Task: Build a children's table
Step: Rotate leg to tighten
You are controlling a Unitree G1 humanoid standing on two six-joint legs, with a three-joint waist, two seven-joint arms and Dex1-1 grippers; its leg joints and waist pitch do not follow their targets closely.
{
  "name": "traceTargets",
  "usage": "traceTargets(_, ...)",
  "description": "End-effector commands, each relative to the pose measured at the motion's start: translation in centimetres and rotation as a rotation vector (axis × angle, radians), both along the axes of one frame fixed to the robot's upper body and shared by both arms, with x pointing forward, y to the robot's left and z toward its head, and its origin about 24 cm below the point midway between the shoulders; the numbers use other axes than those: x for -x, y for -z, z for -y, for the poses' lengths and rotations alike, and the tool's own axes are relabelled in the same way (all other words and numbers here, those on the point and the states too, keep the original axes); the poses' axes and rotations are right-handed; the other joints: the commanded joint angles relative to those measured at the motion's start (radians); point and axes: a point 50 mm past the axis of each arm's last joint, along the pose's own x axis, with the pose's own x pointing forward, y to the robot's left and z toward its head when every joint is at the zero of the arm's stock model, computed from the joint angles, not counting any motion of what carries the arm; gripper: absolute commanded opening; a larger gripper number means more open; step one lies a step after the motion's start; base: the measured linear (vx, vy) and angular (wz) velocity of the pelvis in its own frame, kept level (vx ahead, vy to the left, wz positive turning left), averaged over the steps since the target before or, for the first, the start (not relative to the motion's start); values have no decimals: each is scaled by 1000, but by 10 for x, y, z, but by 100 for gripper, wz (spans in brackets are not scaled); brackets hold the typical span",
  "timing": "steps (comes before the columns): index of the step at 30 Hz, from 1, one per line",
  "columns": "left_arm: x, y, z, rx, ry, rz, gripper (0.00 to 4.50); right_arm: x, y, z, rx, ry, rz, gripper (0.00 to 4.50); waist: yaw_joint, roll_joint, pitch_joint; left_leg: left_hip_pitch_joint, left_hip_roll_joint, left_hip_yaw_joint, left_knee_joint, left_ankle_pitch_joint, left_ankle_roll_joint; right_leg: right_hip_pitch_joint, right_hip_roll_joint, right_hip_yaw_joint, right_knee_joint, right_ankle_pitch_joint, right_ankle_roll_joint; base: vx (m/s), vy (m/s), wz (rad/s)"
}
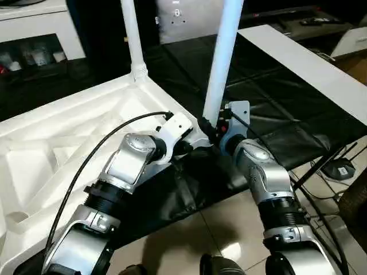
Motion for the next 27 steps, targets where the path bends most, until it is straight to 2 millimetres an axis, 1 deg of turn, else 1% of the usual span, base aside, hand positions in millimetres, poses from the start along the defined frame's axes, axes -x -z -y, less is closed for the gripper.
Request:
traceTargets(1,-2,-11,5,-1,66,69,0,8,8,-10,10,-96,-5,323,13,3,-91,9,21,-7,-60,-229,68,71,-53,37,-72,-319,-195,0,0,0)
traceTargets(2,-2,-11,5,-1,66,69,0,8,8,-10,10,-96,-5,328,15,4,-91,10,23,-7,-60,-229,70,71,-53,37,-73,-317,-194,0,0,0)
traceTargets(3,1,-9,3,9,93,51,0,13,7,-1,-2,-132,36,333,20,3,-90,10,24,-6,-60,-223,73,72,-54,38,-71,-304,-199,0,0,0)
traceTargets(4,2,-8,1,14,113,39,0,17,5,7,-25,-161,58,356,24,1,-89,11,23,-5,-59,-223,77,73,-52,38,-74,-304,-195,0,0,0)
traceTargets(5,3,-8,0,16,121,34,0,19,5,10,-38,-177,67,356,32,2,-91,12,25,-4,-59,-215,84,73,-53,41,-70,-291,-198,0,0,0)
traceTargets(6,4,-7,-3,10,165,38,0,25,3,18,-26,-241,95,367,38,0,-91,12,24,-4,-60,-206,88,76,-51,39,-70,-281,-198,0,0,0)
traceTargets(7,5,-7,-4,8,174,39,0,27,3,19,-23,-255,100,373,39,1,-91,11,24,-4,-60,-202,90,76,-52,40,-69,-276,-199,0,0,0)
traceTargets(8,6,-6,-7,5,191,27,0,31,3,26,-10,-292,99,381,41,3,-92,13,26,-4,-60,-201,91,74,-52,41,-66,-270,-202,0,0,0)
traceTargets(9,7,-5,-11,0,218,21,0,35,3,32,10,-342,103,390,47,6,-91,15,27,-4,-60,-202,94,74,-52,40,-70,-275,-203,0,0,0)
traceTargets(11,11,-3,-17,-11,313,9,0,42,1,46,59,-430,107,408,51,4,-90,15,26,-4,-60,-210,92,74,-52,39,-71,-294,-197,0,0,0)
traceTargets(12,15,-2,-20,-24,383,-4,0,45,-2,54,81,-471,111,412,56,2,-89,15,25,-5,-60,-223,92,75,-54,40,-74,-331,-181,0,0,0)
traceTargets(13,16,-1,-22,-29,403,-8,0,45,-3,56,87,-482,113,418,57,3,-86,17,28,-5,-62,-227,89,71,-54,41,-74,-338,-181,0,0,0)
traceTargets(14,16,-2,-23,-33,425,-16,0,46,-4,61,101,-501,113,430,56,0,-86,17,28,-4,-62,-227,87,69,-53,42,-74,-339,-183,0,0,0)
traceTargets(15,17,-2,-25,-37,451,-19,0,47,-6,64,108,-529,108,430,59,3,-86,23,30,-2,-61,-234,82,64,-54,43,-75,-346,-188,0,0,0)
traceTargets(16,19,-2,-26,-43,497,-23,0,49,-8,68,115,-560,105,430,63,3,-83,25,28,-2,-61,-251,81,63,-53,42,-79,-371,-184,0,0,0)
traceTargets(17,21,-2,-27,-51,544,-31,0,50,-10,72,123,-593,102,430,65,2,-84,25,30,-3,-62,-253,78,64,-54,42,-77,-379,-182,0,0,0)
traceTargets(18,26,-2,-30,-75,631,-40,0,52,-14,77,144,-656,104,430,77,2,-84,28,32,-3,-63,-254,75,63,-56,43,-79,-392,-176,0,0,0)
traceTargets(19,27,-3,-30,-100,676,-33,0,53,-14,79,164,-688,101,430,78,0,-83,29,34,-2,-63,-257,73,60,-56,44,-78,-391,-176,0,0,0)
traceTargets(20,27,-3,-30,-100,676,-33,0,53,-14,79,164,-688,101,430,80,1,-83,30,34,-3,-64,-259,71,60,-56,44,-77,-390,-178,0,0,0)
traceTargets(21,28,-4,-30,-127,731,-31,0,54,-14,81,204,-752,92,430,85,4,-81,32,35,-2,-64,-271,64,58,-56,44,-78,-392,-184,0,0,0)
traceTargets(22,28,-4,-30,-129,740,-33,0,55,-14,81,213,-768,89,430,84,2,-81,31,35,-1,-64,-272,62,60,-56,44,-77,-393,-182,0,0,0)
traceTargets(23,28,-4,-30,-153,778,-41,0,56,-13,80,227,-827,76,430,89,2,-82,30,34,-2,-64,-270,62,61,-56,43,-76,-393,-180,0,0,0)
traceTargets(24,28,-4,-30,-169,802,-45,0,57,-13,80,229,-857,67,430,93,2,-81,32,36,-1,-65,-274,62,60,-58,44,-76,-397,-181,0,0,0)
traceTargets(25,29,-4,-31,-183,821,-49,0,58,-13,79,225,-878,63,404,93,2,-80,31,37,-2,-65,-276,59,60,-59,45,-75,-399,-182,0,0,0)
traceTargets(26,30,-4,-30,-194,851,-52,0,58,-12,77,221,-917,54,404,94,1,-79,30,37,-2,-66,-279,59,61,-60,44,-76,-407,-181,0,0,0)
traceTargets(27,30,-4,-30,-195,859,-53,0,58,-12,76,220,-929,51,395,95,1,-78,32,38,-3,-66,-287,53,62,-63,44,-77,-425,-181,0,0,0)
